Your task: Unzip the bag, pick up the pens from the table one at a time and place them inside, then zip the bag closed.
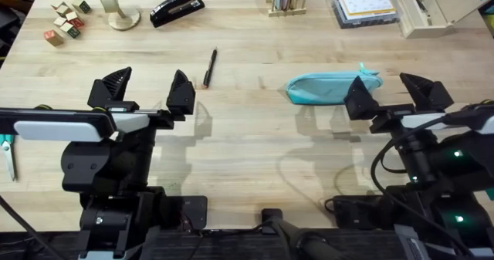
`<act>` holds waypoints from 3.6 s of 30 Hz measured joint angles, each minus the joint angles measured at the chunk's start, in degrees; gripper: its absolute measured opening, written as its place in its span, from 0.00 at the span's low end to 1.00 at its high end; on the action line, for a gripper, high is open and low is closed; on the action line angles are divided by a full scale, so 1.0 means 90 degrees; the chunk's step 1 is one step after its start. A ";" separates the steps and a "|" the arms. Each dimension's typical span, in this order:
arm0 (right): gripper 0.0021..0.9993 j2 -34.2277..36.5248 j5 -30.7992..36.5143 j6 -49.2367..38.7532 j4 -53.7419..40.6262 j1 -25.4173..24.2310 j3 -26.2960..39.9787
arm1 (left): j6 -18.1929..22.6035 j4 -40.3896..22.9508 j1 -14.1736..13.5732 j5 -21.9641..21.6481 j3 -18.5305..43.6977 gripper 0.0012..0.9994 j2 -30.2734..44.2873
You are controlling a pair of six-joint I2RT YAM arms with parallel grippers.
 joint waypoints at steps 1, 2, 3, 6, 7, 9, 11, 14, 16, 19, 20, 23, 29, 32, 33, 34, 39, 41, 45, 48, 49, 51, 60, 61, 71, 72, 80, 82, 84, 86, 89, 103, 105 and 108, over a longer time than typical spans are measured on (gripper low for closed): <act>1.00 0.0000 0.0000 0.0000 -0.0001 0.0000 0.0000 | 0.0001 0.0000 -0.0024 0.0002 0.0000 1.00 0.0000; 1.00 0.0000 0.0000 -0.0002 -0.0005 0.0000 0.0000 | 0.0002 0.0000 -0.0024 0.0002 0.0000 1.00 -0.0001; 1.00 0.0000 0.0000 -0.0002 -0.0014 0.0000 0.0000 | 0.0000 0.0000 -0.0024 0.0002 0.0000 1.00 0.0000; 1.00 0.0000 0.0000 -0.0002 -0.0029 0.0000 0.0000 | 0.0002 0.0000 -0.0024 0.0002 0.0000 1.00 0.0000; 1.00 0.0000 0.0000 -0.0002 -0.0029 0.0000 0.0000 | 0.0002 0.0002 -0.0024 0.0002 0.0000 1.00 0.0000; 1.00 0.0000 0.0000 -0.0002 -0.0029 0.0000 0.0000 | 0.0002 0.0007 -0.0024 0.0002 0.0000 1.00 0.0000; 1.00 0.0000 0.0000 -0.0002 -0.0029 0.0000 0.0000 | 0.0001 0.0005 -0.0024 0.0002 0.0000 1.00 0.0000; 1.00 0.0000 -0.0002 -0.0002 -0.0024 0.0000 0.0000 | 0.0003 0.0005 -0.0024 0.0002 0.0000 1.00 -0.0001; 1.00 0.0000 -0.0003 -0.0002 -0.0024 0.0000 0.0002 | 0.0012 0.0005 -0.0024 0.0002 0.0000 1.00 0.0000; 1.00 0.0000 -0.0014 -0.0002 -0.0043 0.0000 0.0002 | 0.0027 0.0005 -0.0024 0.0002 0.0000 1.00 0.0000; 1.00 0.0000 -0.0026 -0.0002 -0.0048 0.0000 0.0002 | 0.0041 0.0005 -0.0024 0.0002 0.0000 1.00 0.0000; 1.00 0.0000 -0.0080 -0.0002 -0.0119 0.0000 0.0026 | 0.0106 0.0005 -0.0024 0.0002 0.0002 0.99 0.0000; 1.00 0.0000 -0.0219 -0.0002 -0.1229 0.0000 0.0500 | 0.0178 -0.0470 -0.0024 -0.0011 0.0252 0.99 0.0010; 1.00 0.0019 -0.0315 -0.0103 -0.1926 0.0000 0.0751 | 0.0266 -0.0745 -0.0024 -0.0027 0.0730 0.99 0.0200; 1.00 0.0044 -0.0325 -0.0171 -0.2062 0.0000 0.0855 | 0.0276 -0.0797 -0.0024 -0.0029 0.0922 0.99 0.0305; 1.00 0.0089 -0.0340 -0.0245 -0.2157 0.0000 0.0992 | 0.0293 -0.0814 -0.0024 -0.0029 0.1116 0.99 0.0430; 1.00 0.0465 -0.0364 -0.0472 -0.2381 0.0000 0.1968 | 0.0316 -0.0860 -0.0024 -0.0029 0.2035 0.99 0.1251; 1.00 0.0711 -0.0369 -0.0509 -0.2531 0.0000 0.2393 | 0.0318 -0.0864 -0.0024 -0.0029 0.2389 0.99 0.1657; 1.00 0.1905 -0.0389 -0.0565 -0.2865 0.0000 0.3743 | 0.0318 -0.1097 -0.0024 -0.0001 0.3518 0.99 0.2920; 1.00 0.2692 -0.0391 -0.0580 -0.2945 0.0000 0.4584 | 0.0318 -0.1293 -0.0024 0.0149 0.4171 0.99 0.3595; 1.00 0.2842 -0.0389 -0.0578 -0.3041 0.0000 0.4751 | 0.0318 -0.1354 -0.0024 0.0197 0.4291 0.99 0.3704; 1.00 0.3114 -0.0391 -0.0580 -0.3254 0.0000 0.5035 | 0.0321 -0.1490 -0.0024 0.0271 0.4511 0.99 0.3890; 1.00 0.3941 -0.0391 -0.0578 -0.3764 0.0000 0.5680 | 0.0323 -0.2319 -0.0024 0.0634 0.5287 0.99 0.4512; 1.00 0.3939 -0.0391 -0.0580 -0.3765 0.0000 0.5685 | 0.0332 -0.2378 -0.0024 0.0700 0.5319 0.99 0.4556; 1.00 0.3939 -0.0391 -0.0580 -0.3826 0.0000 0.5697 | 0.1580 -0.2867 -0.0515 0.2029 0.5362 0.99 0.4877; 1.00 0.3939 -0.0391 -0.0646 -0.3825 0.0000 0.5697 | 0.2008 -0.2909 -0.1042 0.2298 0.5362 0.99 0.5154; 1.00 0.3939 -0.0391 -0.0818 -0.3825 0.0000 0.5697 | 0.2274 -0.2671 -0.2201 0.2449 0.5362 0.99 0.6082; 1.00 0.3939 -0.0391 -0.0823 -0.3825 0.0000 0.5697 | 0.2293 -0.2491 -0.2491 0.2477 0.5362 0.99 0.6374; 1.00 0.3939 -0.0391 -0.0838 -0.3827 0.0000 0.5697 | 0.2314 -0.1980 -0.3015 0.2506 0.5362 0.99 0.6945; 1.00 0.3939 -0.0391 -0.0842 -0.3827 0.0000 0.5697 | 0.2317 -0.1657 -0.3261 0.2510 0.5362 0.99 0.7237; 1.00 0.3939 -0.0391 -0.0871 -0.3827 0.0000 0.5697 | 0.2317 -0.1185 -0.3570 0.2521 0.5362 0.99 0.7611; 1.00 0.3939 -0.0391 -0.0962 -0.3832 0.0000 0.5697 | 0.2319 -0.0330 -0.4107 0.2523 0.5362 0.99 0.8837; 1.00 0.3939 -0.0391 -0.0962 -0.3844 0.0000 0.5697 | 0.2319 -0.0306 -0.4107 0.2523 0.5362 0.99 0.8837; 1.00 0.3939 -0.0391 -0.0962 -0.3847 0.0000 0.5697 | 0.2317 -0.0282 -0.4107 0.2523 0.5362 0.99 0.8840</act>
